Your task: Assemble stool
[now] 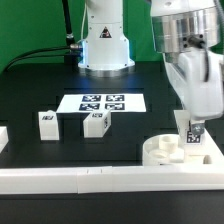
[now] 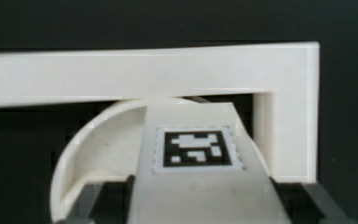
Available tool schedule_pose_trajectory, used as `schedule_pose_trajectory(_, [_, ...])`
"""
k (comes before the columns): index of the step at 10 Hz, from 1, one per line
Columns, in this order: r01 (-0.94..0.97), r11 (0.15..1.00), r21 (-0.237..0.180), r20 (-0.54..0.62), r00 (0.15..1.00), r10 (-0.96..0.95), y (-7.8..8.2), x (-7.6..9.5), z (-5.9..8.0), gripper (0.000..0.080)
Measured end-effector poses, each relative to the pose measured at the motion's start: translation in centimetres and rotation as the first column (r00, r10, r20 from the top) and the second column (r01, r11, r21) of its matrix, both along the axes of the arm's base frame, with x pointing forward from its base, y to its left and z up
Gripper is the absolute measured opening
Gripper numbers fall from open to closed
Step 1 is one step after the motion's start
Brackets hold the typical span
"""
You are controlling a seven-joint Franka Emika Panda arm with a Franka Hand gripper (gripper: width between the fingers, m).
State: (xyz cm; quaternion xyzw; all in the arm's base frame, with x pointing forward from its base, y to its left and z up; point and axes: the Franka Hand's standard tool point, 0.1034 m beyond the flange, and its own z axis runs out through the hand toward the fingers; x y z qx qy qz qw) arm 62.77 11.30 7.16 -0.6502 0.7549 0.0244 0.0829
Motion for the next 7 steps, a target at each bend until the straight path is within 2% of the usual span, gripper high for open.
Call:
schedule_pose_trajectory(1, [0.067, 0.998, 0.006, -0.012, 0.998, -0.067, 0.1, -0.1, -0.1, 0.0338])
schedule_pose_trajectory(3, [0.047, 0.999, 0.006, -0.009, 0.999, -0.047, 0.2, -0.1, -0.1, 0.0338])
schedule_pose_trajectory(4, [0.019, 1.000, 0.004, -0.004, 1.000, -0.019, 0.2, -0.1, -0.1, 0.0516])
schedule_pose_trajectory(5, [0.018, 1.000, 0.006, -0.004, 1.000, -0.018, 0.3, -0.1, -0.1, 0.0607])
schedule_pose_trajectory(6, [-0.113, 0.994, 0.003, 0.003, 0.994, 0.113, 0.4, 0.0, 0.4, 0.0607])
schedule_pose_trajectory(7, [-0.278, 0.961, -0.008, 0.028, 0.960, 0.278, 0.4, 0.2, 1.3, 0.0641])
